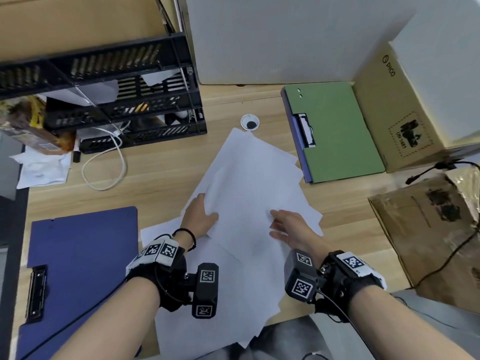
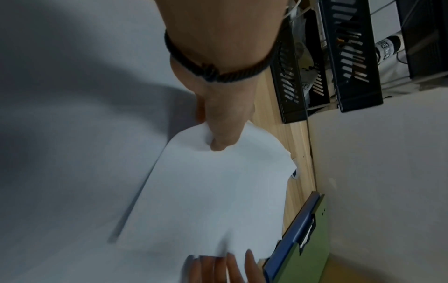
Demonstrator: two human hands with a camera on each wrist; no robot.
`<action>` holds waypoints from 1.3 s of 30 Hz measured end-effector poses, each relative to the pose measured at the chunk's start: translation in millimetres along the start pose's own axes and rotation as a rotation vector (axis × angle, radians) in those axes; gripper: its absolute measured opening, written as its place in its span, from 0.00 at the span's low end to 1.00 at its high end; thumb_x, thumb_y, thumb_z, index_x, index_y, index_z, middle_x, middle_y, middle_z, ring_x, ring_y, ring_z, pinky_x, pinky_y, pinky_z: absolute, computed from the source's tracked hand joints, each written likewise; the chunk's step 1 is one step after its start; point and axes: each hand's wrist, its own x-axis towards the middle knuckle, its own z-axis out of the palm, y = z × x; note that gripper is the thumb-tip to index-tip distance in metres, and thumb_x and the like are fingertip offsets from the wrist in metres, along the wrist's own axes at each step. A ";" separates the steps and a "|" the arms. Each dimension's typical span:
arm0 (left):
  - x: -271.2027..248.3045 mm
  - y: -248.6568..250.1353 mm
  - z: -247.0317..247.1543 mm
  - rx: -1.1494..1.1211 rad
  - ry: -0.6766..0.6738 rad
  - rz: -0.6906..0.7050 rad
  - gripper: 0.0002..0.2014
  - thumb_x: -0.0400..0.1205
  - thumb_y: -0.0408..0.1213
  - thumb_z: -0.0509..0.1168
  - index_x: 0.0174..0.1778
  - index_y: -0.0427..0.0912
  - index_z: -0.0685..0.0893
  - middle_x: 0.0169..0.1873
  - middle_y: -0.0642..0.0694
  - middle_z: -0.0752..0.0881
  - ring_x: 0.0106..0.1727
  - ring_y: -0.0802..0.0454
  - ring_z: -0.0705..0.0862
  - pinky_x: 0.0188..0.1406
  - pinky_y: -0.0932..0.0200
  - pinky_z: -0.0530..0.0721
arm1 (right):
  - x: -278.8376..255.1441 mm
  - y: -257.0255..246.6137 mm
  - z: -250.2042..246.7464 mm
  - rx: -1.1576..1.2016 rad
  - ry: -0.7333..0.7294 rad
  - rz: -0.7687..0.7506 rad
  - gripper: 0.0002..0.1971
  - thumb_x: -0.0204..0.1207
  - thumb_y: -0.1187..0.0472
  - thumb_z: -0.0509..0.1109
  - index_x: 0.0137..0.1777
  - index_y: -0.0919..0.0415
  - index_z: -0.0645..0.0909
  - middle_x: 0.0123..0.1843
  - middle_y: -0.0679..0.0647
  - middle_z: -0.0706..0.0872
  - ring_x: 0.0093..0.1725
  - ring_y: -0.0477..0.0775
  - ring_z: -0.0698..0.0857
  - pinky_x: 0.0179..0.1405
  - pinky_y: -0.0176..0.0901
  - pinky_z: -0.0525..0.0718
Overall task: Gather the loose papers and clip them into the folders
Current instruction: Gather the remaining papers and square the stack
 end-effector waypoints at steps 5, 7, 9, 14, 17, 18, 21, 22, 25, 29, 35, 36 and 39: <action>6.5 -1.0 -5.4 0.140 0.168 -0.039 0.31 0.71 0.44 0.73 0.70 0.41 0.74 0.75 0.41 0.64 0.76 0.40 0.59 0.73 0.49 0.65 | 9.8 -3.6 -5.6 0.045 -0.005 0.010 0.06 0.79 0.60 0.71 0.46 0.54 0.75 0.39 0.52 0.77 0.39 0.49 0.79 0.42 0.43 0.83; 9.7 -3.0 -6.0 0.152 0.183 -0.020 0.39 0.70 0.42 0.75 0.76 0.43 0.67 0.74 0.41 0.65 0.75 0.40 0.61 0.72 0.49 0.67 | 11.9 -9.5 -4.1 0.070 -0.003 0.003 0.07 0.80 0.62 0.70 0.44 0.55 0.73 0.36 0.53 0.77 0.35 0.50 0.78 0.42 0.43 0.83; 9.6 -2.9 -1.3 0.209 0.190 0.018 0.44 0.69 0.40 0.75 0.80 0.44 0.61 0.73 0.41 0.67 0.73 0.39 0.64 0.70 0.48 0.69 | 16.2 -14.2 -2.2 0.062 0.010 0.003 0.10 0.81 0.63 0.68 0.39 0.57 0.72 0.33 0.54 0.76 0.31 0.51 0.76 0.38 0.43 0.84; 13.8 1.3 13.5 0.117 0.078 0.031 0.44 0.66 0.37 0.76 0.78 0.46 0.63 0.68 0.43 0.73 0.70 0.40 0.69 0.69 0.49 0.71 | 25.5 -24.3 6.5 -0.031 0.037 0.027 0.25 0.76 0.56 0.73 0.67 0.69 0.73 0.52 0.61 0.86 0.41 0.58 0.86 0.34 0.42 0.84; 12.7 5.5 9.2 -0.084 -0.075 0.082 0.37 0.68 0.38 0.77 0.73 0.46 0.70 0.62 0.50 0.80 0.63 0.48 0.79 0.63 0.53 0.78 | 28.6 -33.4 2.8 -0.161 0.078 -0.019 0.27 0.74 0.51 0.73 0.67 0.65 0.69 0.54 0.62 0.84 0.47 0.62 0.86 0.36 0.39 0.86; 10.4 4.5 5.2 -0.136 -0.113 0.112 0.35 0.68 0.42 0.78 0.71 0.46 0.72 0.61 0.51 0.81 0.61 0.50 0.80 0.62 0.54 0.79 | 29.6 -35.8 -2.7 -0.183 0.083 -0.035 0.33 0.71 0.49 0.74 0.70 0.67 0.69 0.58 0.62 0.84 0.51 0.63 0.86 0.43 0.42 0.87; 0.9 -11.6 -10.3 -0.111 -0.056 0.139 0.41 0.60 0.63 0.72 0.69 0.50 0.78 0.59 0.51 0.80 0.60 0.53 0.79 0.66 0.53 0.78 | 18.6 -47.9 -29.5 -0.282 0.095 -0.129 0.24 0.73 0.58 0.72 0.68 0.66 0.76 0.56 0.60 0.88 0.47 0.59 0.89 0.40 0.43 0.89; -3.1 -20.1 -14.6 -0.080 -0.030 0.119 0.43 0.57 0.66 0.71 0.69 0.51 0.78 0.59 0.52 0.79 0.62 0.53 0.78 0.67 0.53 0.77 | 14.7 -49.0 -41.7 -0.319 0.092 -0.142 0.17 0.76 0.64 0.69 0.65 0.65 0.79 0.51 0.59 0.89 0.41 0.56 0.89 0.32 0.38 0.87; -19.1 -38.5 -22.8 0.103 -0.027 0.078 0.48 0.52 0.67 0.70 0.71 0.56 0.74 0.62 0.54 0.72 0.70 0.50 0.70 0.71 0.54 0.70 | -0.3 -47.5 -71.8 -0.382 0.095 -0.156 0.09 0.78 0.70 0.68 0.57 0.63 0.82 0.42 0.54 0.89 0.31 0.47 0.88 0.22 0.31 0.81; -41.7 -54.3 -14.6 0.436 -0.015 0.073 0.52 0.59 0.56 0.78 0.79 0.59 0.60 0.69 0.49 0.62 0.73 0.47 0.60 0.70 0.51 0.63 | -4.9 -25.6 -86.2 -0.471 0.045 -0.104 0.11 0.77 0.64 0.72 0.58 0.63 0.83 0.49 0.56 0.90 0.41 0.54 0.89 0.32 0.38 0.86; -48.2 -60.2 -6.4 0.477 0.104 0.034 0.49 0.61 0.58 0.77 0.78 0.56 0.62 0.69 0.49 0.68 0.73 0.45 0.63 0.68 0.49 0.65 | -16.9 3.1 -77.6 -0.400 -0.020 -0.085 0.16 0.73 0.64 0.73 0.61 0.65 0.82 0.52 0.60 0.92 0.50 0.64 0.91 0.57 0.62 0.87; -47.3 -59.0 -5.8 0.462 0.112 0.023 0.48 0.61 0.57 0.77 0.77 0.55 0.64 0.68 0.49 0.70 0.72 0.45 0.64 0.67 0.49 0.66 | -18.2 5.8 -74.0 -0.406 -0.036 -0.086 0.15 0.74 0.65 0.72 0.61 0.66 0.83 0.52 0.61 0.92 0.51 0.65 0.91 0.58 0.63 0.86; -48.0 -53.8 -5.1 0.396 0.089 0.034 0.38 0.65 0.51 0.77 0.70 0.52 0.71 0.62 0.49 0.77 0.68 0.45 0.70 0.60 0.51 0.71 | -25.9 9.7 -57.2 -0.445 -0.096 -0.099 0.14 0.76 0.64 0.72 0.60 0.64 0.83 0.53 0.60 0.92 0.51 0.65 0.91 0.60 0.65 0.85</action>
